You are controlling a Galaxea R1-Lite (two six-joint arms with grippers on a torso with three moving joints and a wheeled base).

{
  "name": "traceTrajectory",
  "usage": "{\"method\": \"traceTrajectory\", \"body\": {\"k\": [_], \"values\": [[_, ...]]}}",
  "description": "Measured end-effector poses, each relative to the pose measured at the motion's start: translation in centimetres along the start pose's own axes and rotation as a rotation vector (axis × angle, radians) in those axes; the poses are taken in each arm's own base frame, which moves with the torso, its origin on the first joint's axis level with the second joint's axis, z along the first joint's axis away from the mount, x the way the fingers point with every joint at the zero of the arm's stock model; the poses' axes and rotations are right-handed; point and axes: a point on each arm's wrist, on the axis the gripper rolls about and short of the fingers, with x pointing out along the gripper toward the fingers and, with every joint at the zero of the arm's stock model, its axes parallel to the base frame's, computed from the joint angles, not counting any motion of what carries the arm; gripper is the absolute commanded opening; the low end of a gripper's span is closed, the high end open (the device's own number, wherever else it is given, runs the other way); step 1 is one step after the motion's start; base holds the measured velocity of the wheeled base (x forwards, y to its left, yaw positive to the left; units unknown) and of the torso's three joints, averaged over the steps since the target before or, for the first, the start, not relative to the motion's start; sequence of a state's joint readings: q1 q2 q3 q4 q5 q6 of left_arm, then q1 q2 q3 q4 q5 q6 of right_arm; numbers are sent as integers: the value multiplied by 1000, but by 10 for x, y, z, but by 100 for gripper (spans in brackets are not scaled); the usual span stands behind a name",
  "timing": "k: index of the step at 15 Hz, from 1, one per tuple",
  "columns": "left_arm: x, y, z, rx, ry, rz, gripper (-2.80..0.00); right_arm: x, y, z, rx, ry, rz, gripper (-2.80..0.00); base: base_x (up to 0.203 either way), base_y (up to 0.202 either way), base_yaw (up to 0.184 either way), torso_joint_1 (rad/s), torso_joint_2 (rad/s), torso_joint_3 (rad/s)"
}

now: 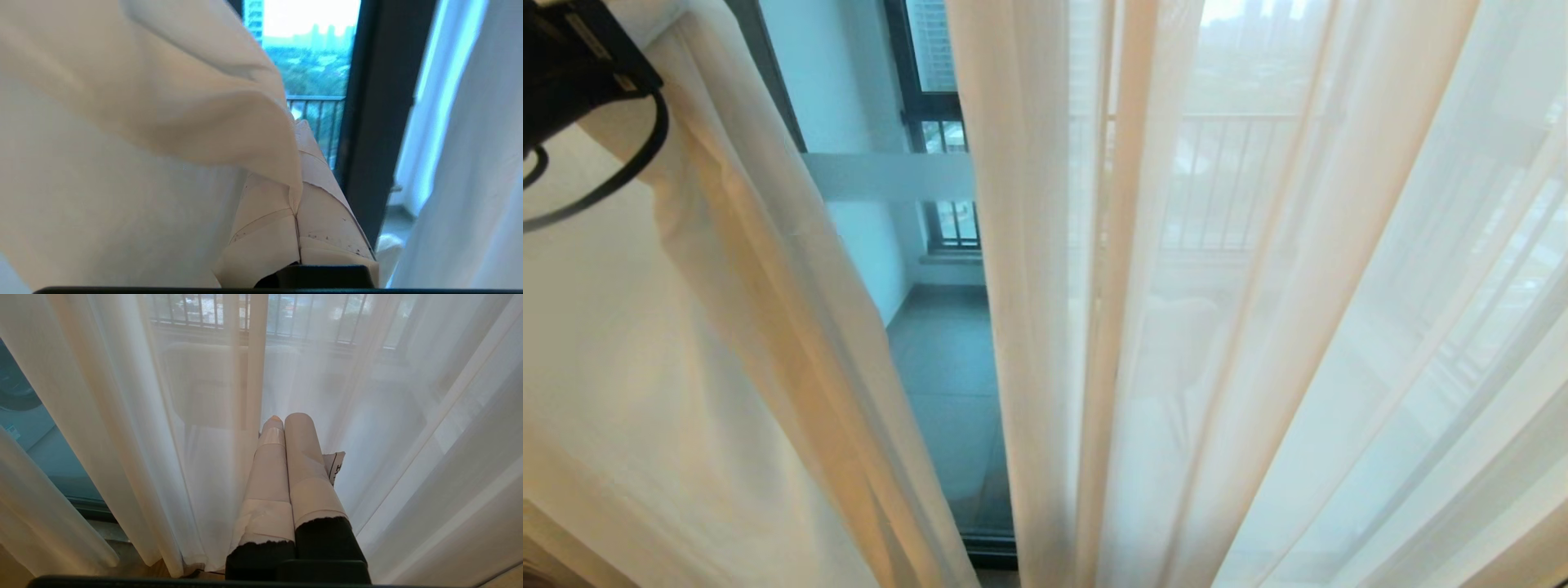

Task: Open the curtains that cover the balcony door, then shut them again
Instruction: Close the inner curtains on both sides

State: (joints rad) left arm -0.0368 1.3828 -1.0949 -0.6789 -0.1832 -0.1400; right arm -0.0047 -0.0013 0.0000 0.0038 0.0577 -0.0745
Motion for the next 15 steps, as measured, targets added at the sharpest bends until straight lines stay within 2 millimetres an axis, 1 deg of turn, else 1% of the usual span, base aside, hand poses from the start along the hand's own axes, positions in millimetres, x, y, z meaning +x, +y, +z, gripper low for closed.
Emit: {"method": "traceTrajectory", "body": {"k": [1,4,8,12,15], "values": [[3,-7,4,-11,-2,-37,-280,0,0,0,0,0,0,-280,0,0,0,0,0,0],[13,-38,13,-58,5,-173,-280,0,0,0,0,0,0,-280,0,0,0,0,0,0],[25,-89,30,-132,-50,-368,-280,0,0,0,0,0,0,-280,0,0,0,0,0,0],[29,-143,33,-209,-30,-555,-280,0,0,0,0,0,-1,-280,0,0,0,0,0,0],[37,-174,40,-211,-31,-644,-280,0,0,0,0,0,-1,-280,0,0,0,0,0,0]]}}
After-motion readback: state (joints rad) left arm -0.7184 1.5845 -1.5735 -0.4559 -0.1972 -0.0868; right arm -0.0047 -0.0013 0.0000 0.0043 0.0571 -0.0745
